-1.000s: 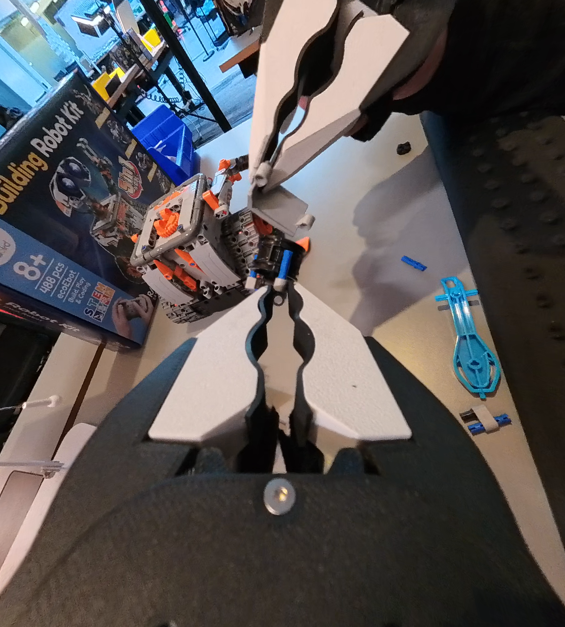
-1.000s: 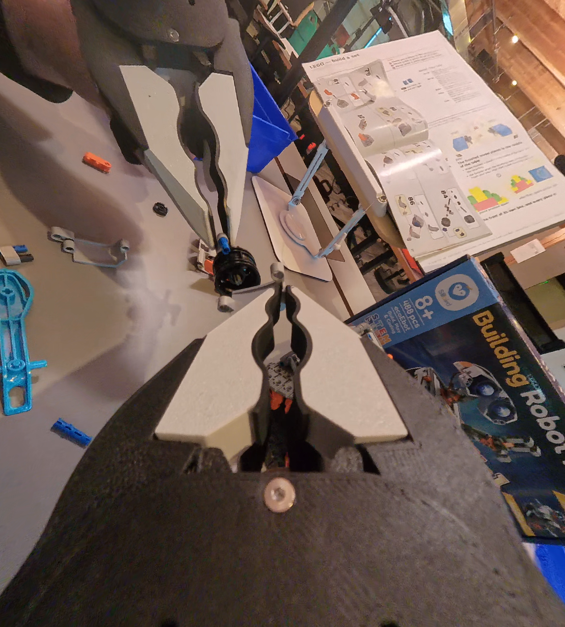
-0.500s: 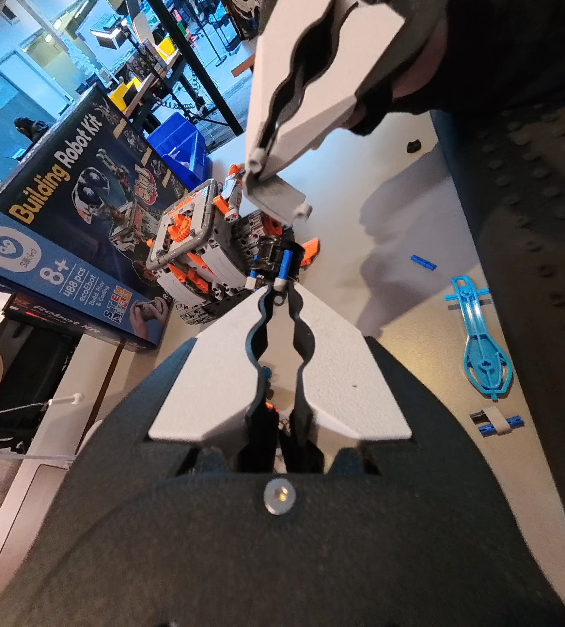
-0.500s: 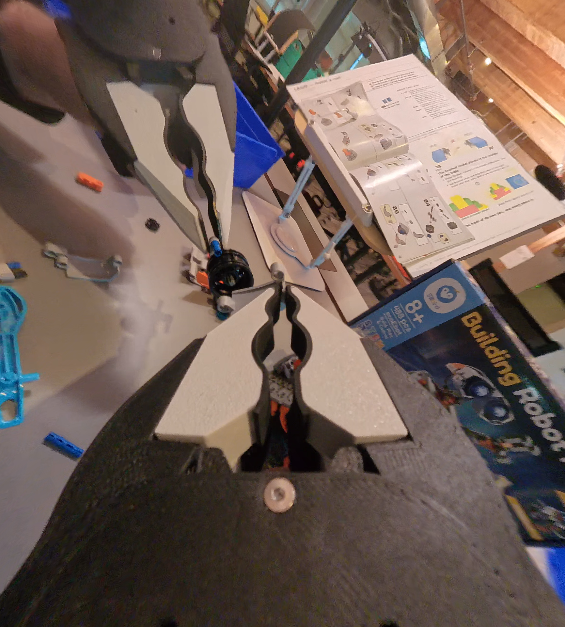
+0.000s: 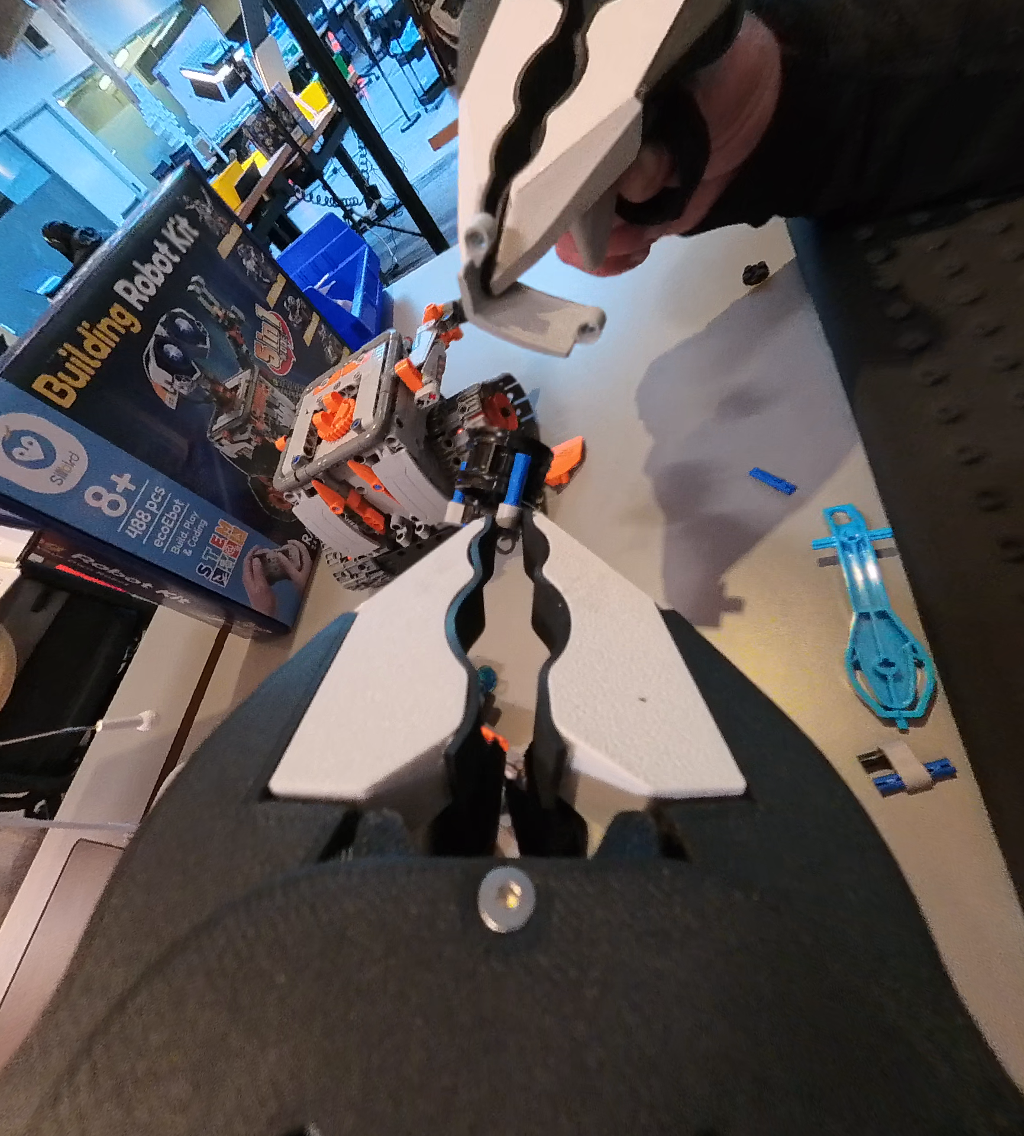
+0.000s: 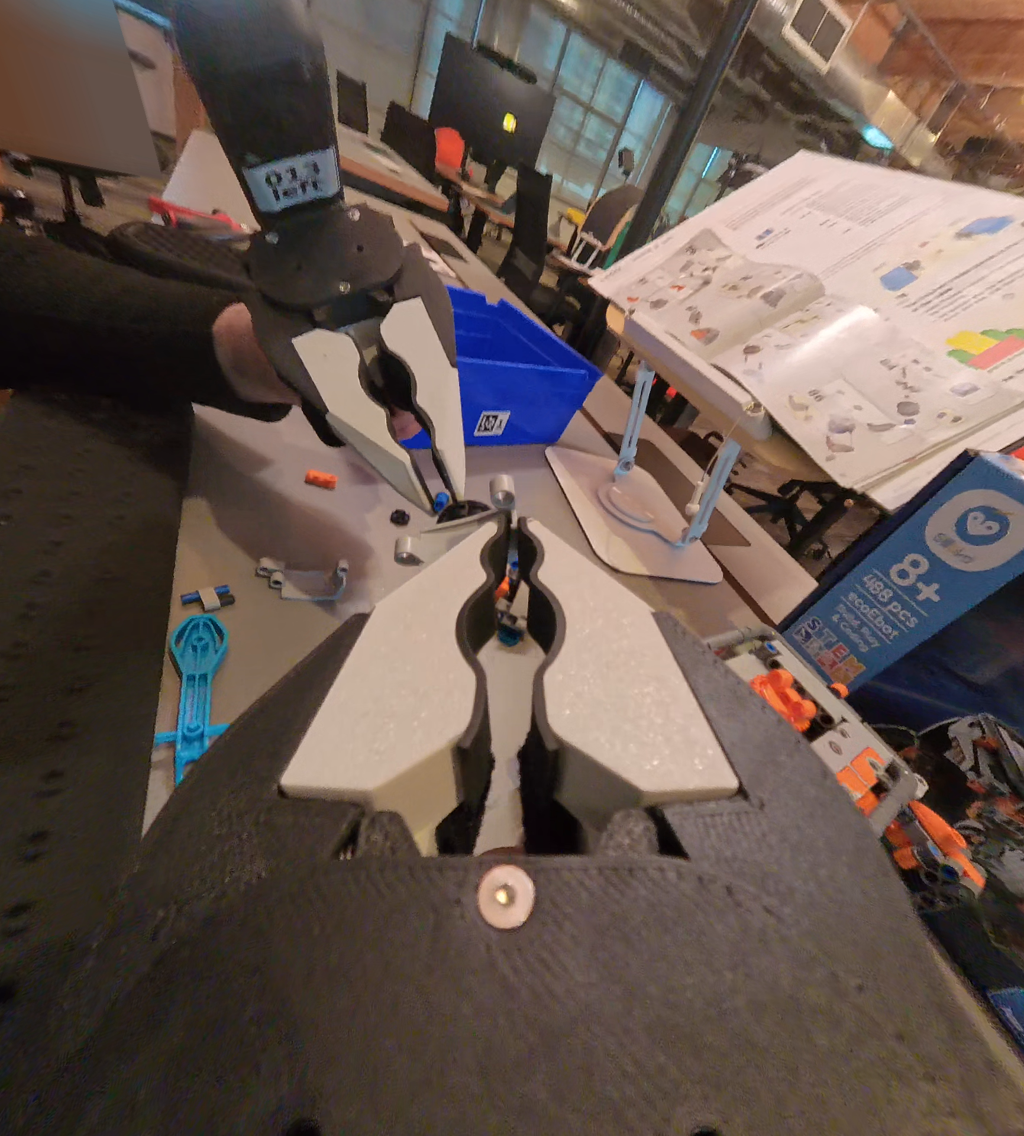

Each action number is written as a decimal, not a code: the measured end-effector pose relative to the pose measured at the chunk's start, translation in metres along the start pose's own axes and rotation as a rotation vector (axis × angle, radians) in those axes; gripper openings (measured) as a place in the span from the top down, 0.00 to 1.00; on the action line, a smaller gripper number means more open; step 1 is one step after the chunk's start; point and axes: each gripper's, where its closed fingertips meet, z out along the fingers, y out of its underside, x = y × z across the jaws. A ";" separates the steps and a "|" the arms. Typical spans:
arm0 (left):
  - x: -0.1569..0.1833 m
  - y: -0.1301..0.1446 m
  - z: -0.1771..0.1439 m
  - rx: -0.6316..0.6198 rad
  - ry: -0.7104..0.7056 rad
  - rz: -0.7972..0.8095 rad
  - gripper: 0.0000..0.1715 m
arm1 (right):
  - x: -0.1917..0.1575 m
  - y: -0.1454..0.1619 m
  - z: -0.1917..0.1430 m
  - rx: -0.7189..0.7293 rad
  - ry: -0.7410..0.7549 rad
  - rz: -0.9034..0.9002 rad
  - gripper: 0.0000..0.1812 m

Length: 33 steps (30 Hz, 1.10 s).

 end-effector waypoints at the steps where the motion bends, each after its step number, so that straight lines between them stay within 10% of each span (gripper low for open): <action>1: -0.002 0.003 0.000 -0.012 -0.007 0.003 0.96 | 0.001 0.006 0.002 -0.032 0.003 -0.008 1.00; 20: 0.005 0.050 0.018 -0.240 -0.018 0.189 0.96 | -0.027 0.138 0.006 -1.262 -0.049 -0.768 1.00; 25: -0.001 0.057 0.018 -0.256 -0.028 0.180 0.97 | -0.051 0.146 0.025 -1.324 -0.085 -0.873 0.97; 33: 0.000 0.059 0.019 -0.264 -0.023 0.183 0.97 | -0.077 0.106 0.022 -1.034 -0.200 -0.445 0.86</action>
